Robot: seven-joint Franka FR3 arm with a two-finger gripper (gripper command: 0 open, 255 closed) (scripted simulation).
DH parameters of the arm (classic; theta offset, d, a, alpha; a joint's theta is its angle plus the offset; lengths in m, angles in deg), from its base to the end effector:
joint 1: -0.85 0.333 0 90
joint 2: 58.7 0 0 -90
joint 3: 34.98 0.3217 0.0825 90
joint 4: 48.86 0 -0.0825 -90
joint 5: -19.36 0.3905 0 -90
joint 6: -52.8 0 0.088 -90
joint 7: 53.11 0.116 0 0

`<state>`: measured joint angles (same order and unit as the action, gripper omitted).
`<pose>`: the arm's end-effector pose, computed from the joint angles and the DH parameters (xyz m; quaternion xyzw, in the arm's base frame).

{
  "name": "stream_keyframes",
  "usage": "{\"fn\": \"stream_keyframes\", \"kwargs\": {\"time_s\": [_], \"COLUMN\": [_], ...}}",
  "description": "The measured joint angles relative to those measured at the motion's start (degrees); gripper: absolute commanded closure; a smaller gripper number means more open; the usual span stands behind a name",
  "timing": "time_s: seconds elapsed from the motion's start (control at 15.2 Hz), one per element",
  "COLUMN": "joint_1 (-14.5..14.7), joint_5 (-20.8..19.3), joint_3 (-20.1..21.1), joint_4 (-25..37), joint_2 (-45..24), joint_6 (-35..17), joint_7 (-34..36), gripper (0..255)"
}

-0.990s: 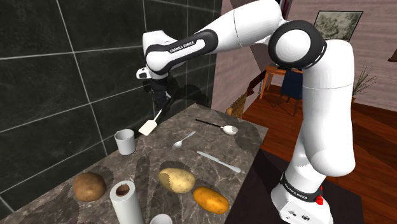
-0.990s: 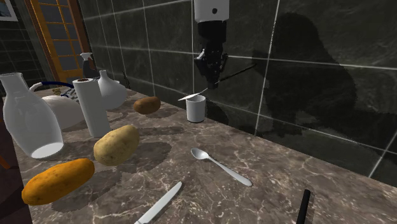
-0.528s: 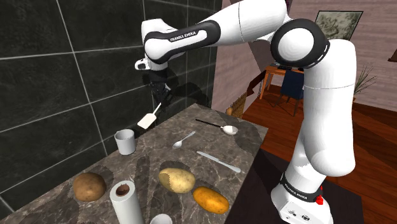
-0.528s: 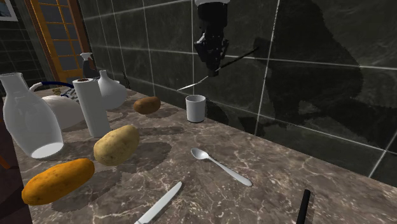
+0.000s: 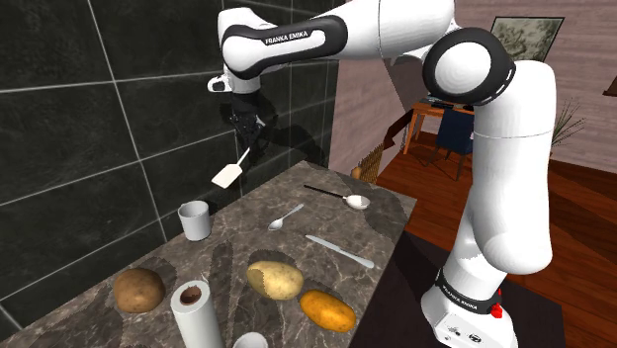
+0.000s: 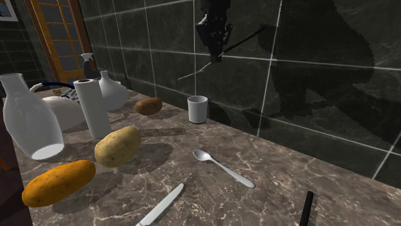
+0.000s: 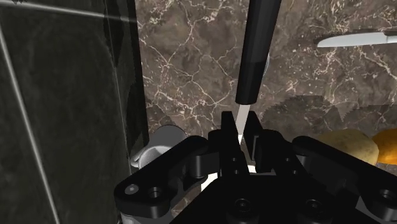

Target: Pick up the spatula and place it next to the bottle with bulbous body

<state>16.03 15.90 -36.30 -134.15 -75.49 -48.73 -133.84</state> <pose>0.6398 0.1537 0.4995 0.6729 0.7389 -0.0221 0.0248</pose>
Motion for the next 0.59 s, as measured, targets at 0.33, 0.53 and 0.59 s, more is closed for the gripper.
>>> {"fn": "stream_keyframes", "kwargs": {"time_s": [0.33,0.53,0.59], "joint_1": [0.04,0.04,0.41], "joint_5": [0.06,0.07,0.02], "joint_3": [0.02,0.01,0.19], "joint_4": [4.82,7.09,7.51], "joint_2": [-0.5,-0.63,-0.71], "joint_6": [4.32,6.45,6.82], "joint_7": [-0.2,-0.35,0.19], "gripper": [255,255,255]}}
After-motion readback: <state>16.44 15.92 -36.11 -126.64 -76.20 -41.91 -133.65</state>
